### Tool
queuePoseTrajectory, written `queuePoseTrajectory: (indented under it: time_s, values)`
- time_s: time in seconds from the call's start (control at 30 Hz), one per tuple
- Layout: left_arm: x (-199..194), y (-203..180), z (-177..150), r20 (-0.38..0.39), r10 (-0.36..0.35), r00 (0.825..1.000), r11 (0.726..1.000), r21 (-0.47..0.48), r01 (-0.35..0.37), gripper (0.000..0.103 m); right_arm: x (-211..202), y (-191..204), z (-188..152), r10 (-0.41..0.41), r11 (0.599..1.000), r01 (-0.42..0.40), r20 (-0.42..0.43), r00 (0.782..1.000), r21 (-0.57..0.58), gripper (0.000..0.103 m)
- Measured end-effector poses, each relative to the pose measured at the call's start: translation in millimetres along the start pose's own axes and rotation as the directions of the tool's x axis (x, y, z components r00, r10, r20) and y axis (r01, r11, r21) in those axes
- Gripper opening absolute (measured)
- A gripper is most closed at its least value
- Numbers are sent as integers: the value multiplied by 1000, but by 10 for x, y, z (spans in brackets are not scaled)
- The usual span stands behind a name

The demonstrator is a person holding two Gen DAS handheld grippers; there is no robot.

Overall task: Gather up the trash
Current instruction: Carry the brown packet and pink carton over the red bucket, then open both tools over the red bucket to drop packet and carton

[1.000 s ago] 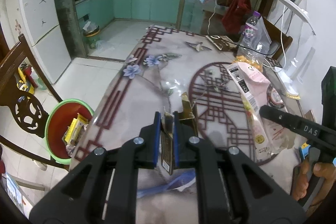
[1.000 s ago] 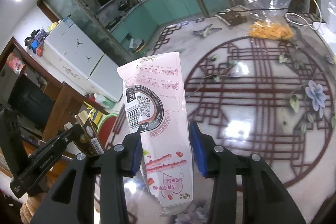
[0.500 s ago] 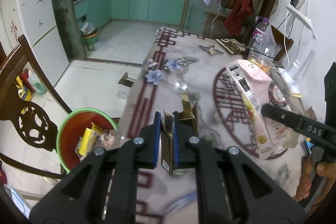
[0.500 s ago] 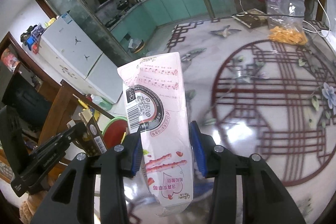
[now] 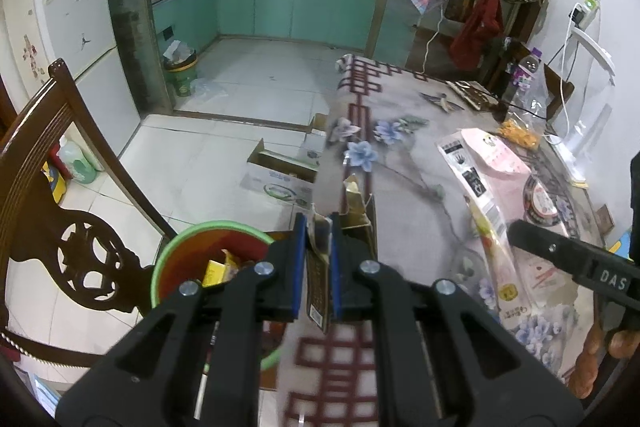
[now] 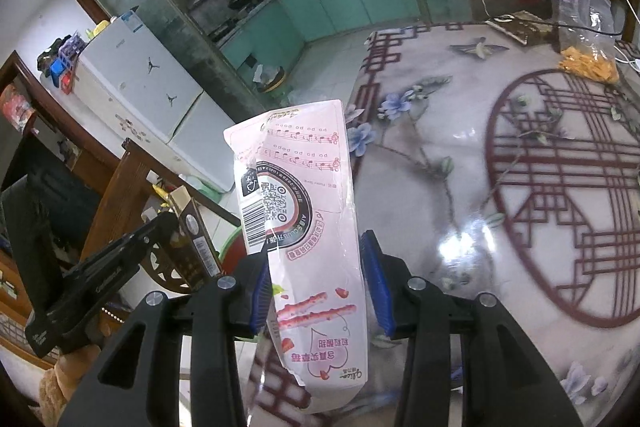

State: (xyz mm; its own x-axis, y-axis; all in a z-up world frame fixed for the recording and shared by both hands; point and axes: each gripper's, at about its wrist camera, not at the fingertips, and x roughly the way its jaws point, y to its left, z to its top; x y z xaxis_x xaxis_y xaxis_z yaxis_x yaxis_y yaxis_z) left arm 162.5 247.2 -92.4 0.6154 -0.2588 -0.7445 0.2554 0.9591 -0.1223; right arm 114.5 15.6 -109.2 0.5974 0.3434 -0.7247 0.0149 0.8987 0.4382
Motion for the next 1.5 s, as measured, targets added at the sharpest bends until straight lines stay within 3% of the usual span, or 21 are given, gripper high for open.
queuePoseTrajectory:
  time_s: [0.83,1.13,1.5]
  values:
    - [206,1117,43,-36,106,994,987,-115,-109,11,845,909,50,46,992,-60,-130,991,-109,40]
    - [394,1339,2,-77,121,990,980,-148,-132,11,1214,1254,29,28,981,-65,-197,980,-183,40]
    - [601,1539,-13,-121,149,981,970,-177,-169,11,1535,1336,-3,-11,977,-46,-265,964,-207,41]
